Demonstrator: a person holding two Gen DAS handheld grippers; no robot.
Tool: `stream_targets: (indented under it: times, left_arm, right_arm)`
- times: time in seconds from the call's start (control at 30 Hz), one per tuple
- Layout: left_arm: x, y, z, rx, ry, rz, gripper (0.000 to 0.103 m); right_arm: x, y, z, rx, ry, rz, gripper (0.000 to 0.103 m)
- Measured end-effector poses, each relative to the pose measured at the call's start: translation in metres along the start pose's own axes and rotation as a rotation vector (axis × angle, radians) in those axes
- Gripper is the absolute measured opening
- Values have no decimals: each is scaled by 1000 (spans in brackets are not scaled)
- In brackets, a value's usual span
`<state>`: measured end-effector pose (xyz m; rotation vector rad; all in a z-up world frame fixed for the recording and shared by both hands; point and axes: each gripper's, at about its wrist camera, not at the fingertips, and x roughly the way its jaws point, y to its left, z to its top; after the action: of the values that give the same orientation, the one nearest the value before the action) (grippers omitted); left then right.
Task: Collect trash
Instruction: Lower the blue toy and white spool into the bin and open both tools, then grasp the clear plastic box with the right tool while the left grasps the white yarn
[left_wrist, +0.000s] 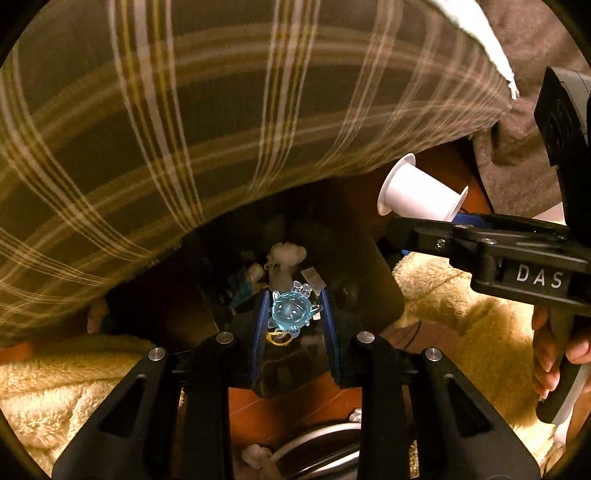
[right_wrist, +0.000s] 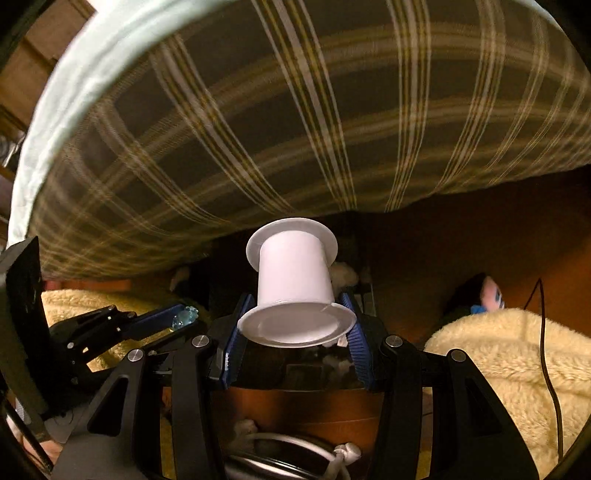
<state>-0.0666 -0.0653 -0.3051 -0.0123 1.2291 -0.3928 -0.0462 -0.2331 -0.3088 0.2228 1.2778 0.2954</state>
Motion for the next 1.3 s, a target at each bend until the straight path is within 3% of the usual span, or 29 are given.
stream_targets:
  times: [0.23, 0.4, 0.6, 0.7, 0.9, 1.03, 1.3]
  left_arm:
    - [8, 8, 0, -20, 25, 14, 28]
    - [-7, 10, -1, -40, -2, 35, 55]
    - [-56, 6, 14, -28, -119, 48, 81]
    - [-79, 3, 23, -19, -168, 52, 88]
    - [-136, 0, 51, -1, -290, 79, 95]
    - [-155, 7, 80, 1, -346, 115, 95]
    - [-173, 43, 144, -37, -398, 163, 95]
  right_arm:
    - [3, 1, 3, 24, -7, 14, 53]
    - [-14, 3, 8, 8, -75, -26, 69]
    - [-50, 7, 15, -27, -184, -91, 86]
    - [-70, 10, 21, -38, -236, -100, 91]
    - [-135, 23, 52, -99, -407, -122, 94]
    - [-164, 27, 82, -124, -476, -126, 96]
    - [-181, 40, 165, -163, -513, -103, 96]
